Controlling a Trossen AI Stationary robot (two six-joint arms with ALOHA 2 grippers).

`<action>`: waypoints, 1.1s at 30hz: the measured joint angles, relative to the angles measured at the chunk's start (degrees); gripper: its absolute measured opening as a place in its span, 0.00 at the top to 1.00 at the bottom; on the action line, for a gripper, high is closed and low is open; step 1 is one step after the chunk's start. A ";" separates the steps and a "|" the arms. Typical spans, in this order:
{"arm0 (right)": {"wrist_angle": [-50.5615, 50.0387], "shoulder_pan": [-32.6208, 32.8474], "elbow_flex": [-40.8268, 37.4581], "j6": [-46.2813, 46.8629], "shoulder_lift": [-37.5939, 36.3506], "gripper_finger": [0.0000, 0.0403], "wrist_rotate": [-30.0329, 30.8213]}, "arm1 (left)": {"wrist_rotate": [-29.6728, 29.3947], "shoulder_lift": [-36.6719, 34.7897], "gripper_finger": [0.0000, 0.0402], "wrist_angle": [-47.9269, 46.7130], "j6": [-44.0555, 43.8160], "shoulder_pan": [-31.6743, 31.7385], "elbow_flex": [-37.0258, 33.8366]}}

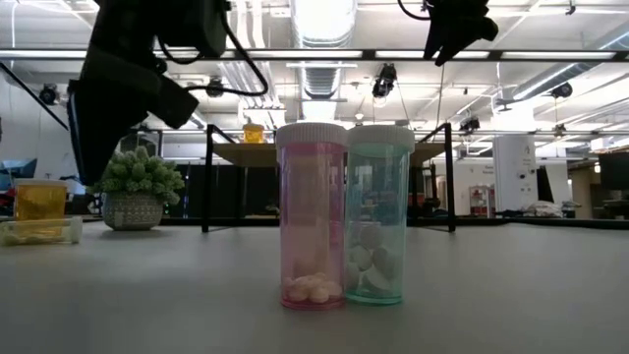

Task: Pick and place medicine bottles onto shelf by color
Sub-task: Put the small yellow pill bottle on the shelf

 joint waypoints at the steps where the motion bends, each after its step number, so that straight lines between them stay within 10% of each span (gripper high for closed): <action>1: -0.02 -0.02 0.00 0.00 0.00 0.54 0.00 | 0.39 -0.02 0.45 0.02 0.55 -0.08 -0.33; 33: -0.02 0.00 0.00 0.00 0.00 0.54 0.00 | -1.96 0.07 0.45 1.43 -10.96 -5.93 -6.89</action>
